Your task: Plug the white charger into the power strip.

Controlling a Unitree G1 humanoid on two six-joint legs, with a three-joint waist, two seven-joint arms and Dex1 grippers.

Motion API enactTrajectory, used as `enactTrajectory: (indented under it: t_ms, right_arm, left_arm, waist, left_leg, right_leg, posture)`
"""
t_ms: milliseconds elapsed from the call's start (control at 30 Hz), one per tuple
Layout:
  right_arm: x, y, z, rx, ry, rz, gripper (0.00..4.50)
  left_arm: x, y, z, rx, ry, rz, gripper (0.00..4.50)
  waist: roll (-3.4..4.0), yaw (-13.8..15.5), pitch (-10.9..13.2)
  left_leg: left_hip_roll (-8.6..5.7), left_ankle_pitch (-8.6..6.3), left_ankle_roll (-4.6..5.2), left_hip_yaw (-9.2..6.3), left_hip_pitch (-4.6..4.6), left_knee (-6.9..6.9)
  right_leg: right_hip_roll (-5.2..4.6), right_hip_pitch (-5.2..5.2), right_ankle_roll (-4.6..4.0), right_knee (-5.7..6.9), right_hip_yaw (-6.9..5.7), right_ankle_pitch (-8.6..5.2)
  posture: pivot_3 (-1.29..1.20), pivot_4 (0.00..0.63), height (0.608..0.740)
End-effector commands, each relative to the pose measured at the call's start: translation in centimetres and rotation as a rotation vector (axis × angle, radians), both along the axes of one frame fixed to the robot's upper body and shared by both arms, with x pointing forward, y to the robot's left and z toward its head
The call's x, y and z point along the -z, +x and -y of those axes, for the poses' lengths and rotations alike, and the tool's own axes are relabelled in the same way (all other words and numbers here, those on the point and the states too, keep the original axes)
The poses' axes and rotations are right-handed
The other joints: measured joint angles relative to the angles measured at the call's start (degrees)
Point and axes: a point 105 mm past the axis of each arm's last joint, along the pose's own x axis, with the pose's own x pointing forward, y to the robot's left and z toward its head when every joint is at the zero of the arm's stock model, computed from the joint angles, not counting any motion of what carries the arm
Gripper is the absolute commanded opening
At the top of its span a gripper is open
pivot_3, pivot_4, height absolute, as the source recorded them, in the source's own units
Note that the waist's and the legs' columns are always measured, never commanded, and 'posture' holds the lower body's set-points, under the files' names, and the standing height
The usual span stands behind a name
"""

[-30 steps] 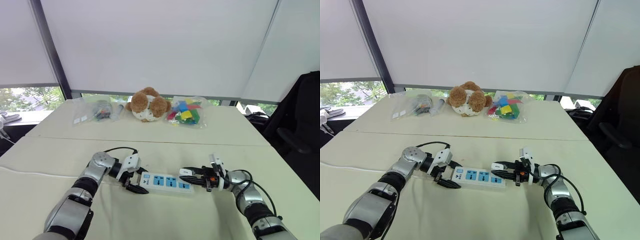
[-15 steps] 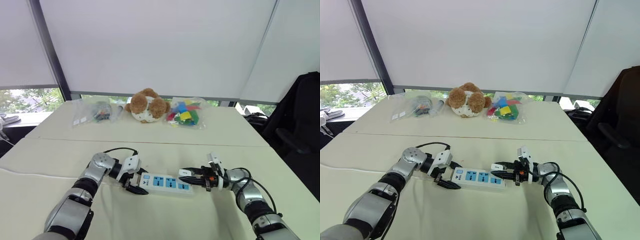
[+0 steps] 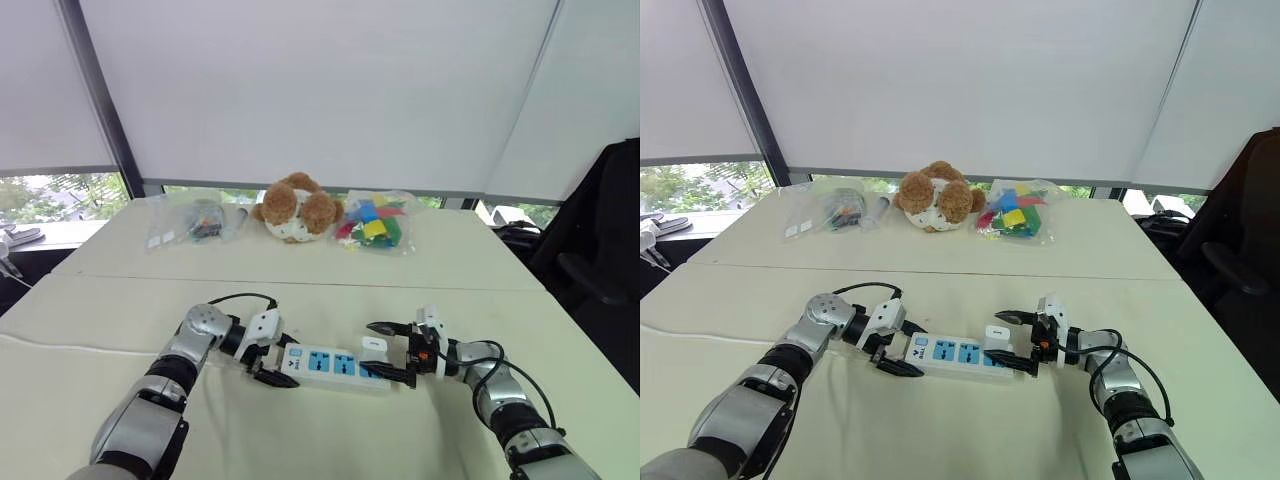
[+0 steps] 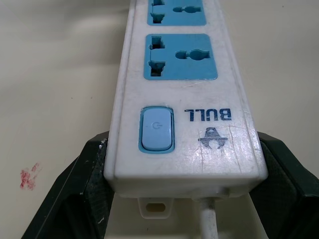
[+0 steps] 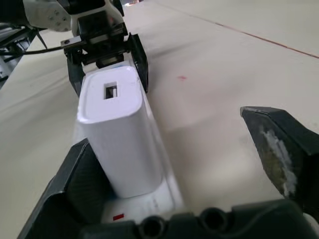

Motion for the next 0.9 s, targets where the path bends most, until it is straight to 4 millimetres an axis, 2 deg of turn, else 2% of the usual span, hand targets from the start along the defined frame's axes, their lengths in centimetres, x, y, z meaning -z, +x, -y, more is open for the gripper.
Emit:
enactTrajectory:
  t_ms: [33,133,167,300,367,500,567,600,767,900]
  right_arm:
    - [2.8,-2.3,0.9,-0.02,-0.079,-0.114,4.22]
    - [0.8,-2.9,0.7,-0.054,-0.057,-0.058,4.22]
    - [-0.1,-3.2,0.5,-0.07,-0.051,-0.03,4.22]
    - [-4.1,-5.1,-0.3,-0.131,-0.078,0.084,4.22]
    - [-5.0,-5.6,0.2,-0.104,-0.113,0.103,4.22]
    - [-5.4,-5.8,2.7,0.016,-0.137,0.079,4.22]
    - [-5.7,-6.2,4.5,0.077,-0.156,0.076,4.29]
    - [-5.9,-6.4,5.4,0.109,-0.162,0.079,4.29]
    - [-7.5,-8.3,8.7,0.226,-0.194,0.096,4.29]
    - [-9.0,-10.3,10.5,0.281,-0.216,0.05,4.29]
  left_arm:
    - [-0.2,0.3,0.0,-0.001,0.026,0.037,3.04]
    - [-0.1,0.4,0.2,-0.001,0.023,0.038,3.04]
    - [-0.1,0.4,0.2,-0.001,0.022,0.039,3.04]
    - [-0.2,0.6,0.2,-0.008,0.023,0.046,3.04]
    - [-0.3,0.7,0.2,-0.014,0.022,0.047,3.04]
    - [-0.5,0.9,0.5,-0.037,-0.011,0.043,3.04]
    - [-0.8,1.0,0.5,-0.057,-0.048,0.029,4.08]
    - [-1.0,1.0,0.5,-0.071,-0.065,0.022,4.38]
    - [-1.7,1.0,-0.4,-0.148,-0.137,0.056,4.45]
    - [-4.2,-0.1,-2.2,-0.218,-0.189,0.07,4.45]
  waist:
    - [0.2,0.1,0.2]
    - [0.72,0.3,0.3]
    - [0.79,0.3,0.3]
    - [1.54,0.5,0.8]
    - [1.63,0.6,0.8]
    - [1.31,1.3,1.3]
    - [1.22,1.5,1.6]
    - [1.16,1.5,1.9]
    - [1.13,1.1,2.1]
    - [1.17,0.3,2.3]
  left_leg:
    - [0.0,0.0,0.0,0.0,-0.03,0.0]
    - [-0.06,0.0,0.01,0.11,-0.55,0.03]
    - [-0.1,0.03,0.02,0.2,-0.94,0.04]
    - [-0.2,0.07,-0.01,0.32,-1.3,0.16]
    - [-0.36,0.15,-0.07,0.43,-1.95,0.3]
    - [-0.59,0.17,-0.07,0.71,-1.98,0.71]
    - [-0.51,0.17,-0.07,0.71,-2.11,0.98]
    - [-0.51,0.17,-0.07,0.71,-2.16,1.06]
    - [-0.51,0.17,-0.07,0.72,-2.46,1.2]
    - [-0.26,0.17,-0.08,0.67,-2.55,1.1]
  right_leg:
    - [-0.02,-0.01,0.0,-0.02,0.0,0.0]
    - [-0.16,-0.35,0.0,-0.09,-0.03,0.0]
    - [-0.28,-0.8,0.02,0.01,-0.13,0.02]
    - [-0.4,-1.06,0.03,0.06,-0.25,0.02]
    - [-0.48,-1.71,0.08,0.15,-0.23,0.05]
    - [0.06,-1.63,0.3,0.14,-0.22,0.15]
    - [0.2,-1.64,0.43,0.13,-0.22,0.19]
    - [0.22,-1.67,0.49,0.14,-0.22,0.2]
    - [0.34,-1.95,1.36,0.13,-0.02,0.5]
    - [0.64,-2.1,1.74,0.15,0.05,0.67]
  posture:
    - [0.0,0.15,0.739]
    - [0.0,0.15,0.739]
    - [0.0,0.15,0.739]
    - [0.0,0.15,0.739]
    - [0.0,0.15,0.739]
    - [0.0,0.15,0.739]
    - [0.0,0.15,0.739]
    - [0.0,0.15,0.739]
    - [0.0,0.15,0.739]
    - [0.0,0.15,0.739]
